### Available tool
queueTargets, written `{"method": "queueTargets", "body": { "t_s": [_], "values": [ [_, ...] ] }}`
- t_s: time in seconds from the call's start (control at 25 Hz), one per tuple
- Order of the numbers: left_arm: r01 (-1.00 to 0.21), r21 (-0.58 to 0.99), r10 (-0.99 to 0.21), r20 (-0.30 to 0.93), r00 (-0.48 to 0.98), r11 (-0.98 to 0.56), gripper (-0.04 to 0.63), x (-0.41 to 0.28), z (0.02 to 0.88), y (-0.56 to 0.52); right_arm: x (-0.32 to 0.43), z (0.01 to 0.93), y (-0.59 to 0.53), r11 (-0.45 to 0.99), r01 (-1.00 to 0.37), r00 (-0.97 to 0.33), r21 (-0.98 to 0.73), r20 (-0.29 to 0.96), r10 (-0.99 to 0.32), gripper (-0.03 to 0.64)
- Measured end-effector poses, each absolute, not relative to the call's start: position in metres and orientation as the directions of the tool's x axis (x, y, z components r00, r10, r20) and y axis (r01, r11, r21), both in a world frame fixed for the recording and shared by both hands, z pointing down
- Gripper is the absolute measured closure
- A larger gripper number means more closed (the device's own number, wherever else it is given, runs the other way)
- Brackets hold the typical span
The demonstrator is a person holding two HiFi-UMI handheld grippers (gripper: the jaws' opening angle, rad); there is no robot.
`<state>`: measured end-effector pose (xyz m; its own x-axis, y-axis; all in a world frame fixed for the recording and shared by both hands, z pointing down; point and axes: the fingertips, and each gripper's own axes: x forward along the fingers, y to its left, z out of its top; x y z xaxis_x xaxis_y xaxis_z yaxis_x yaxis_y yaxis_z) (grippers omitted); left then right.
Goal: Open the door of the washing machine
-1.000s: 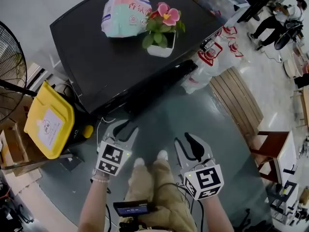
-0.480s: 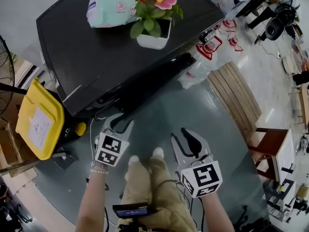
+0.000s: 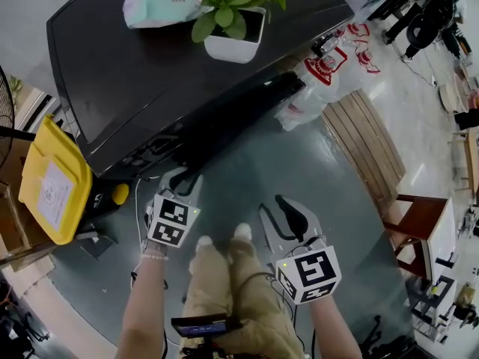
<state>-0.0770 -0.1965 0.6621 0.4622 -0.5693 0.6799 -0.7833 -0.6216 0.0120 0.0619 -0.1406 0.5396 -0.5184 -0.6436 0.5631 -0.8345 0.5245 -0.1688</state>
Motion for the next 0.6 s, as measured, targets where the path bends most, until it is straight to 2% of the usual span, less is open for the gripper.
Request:
{"method": "queueTargets", "body": {
  "t_s": [0.6],
  "values": [
    [-0.777,0.011,-0.557,0.691,0.46,-0.629,0.549,-0.0761,0.6631,-0.1944,0.0548,0.5424,-0.1468,0.524,-0.832,-0.524,-0.182,0.569,-0.634,0.499]
  ]
}}
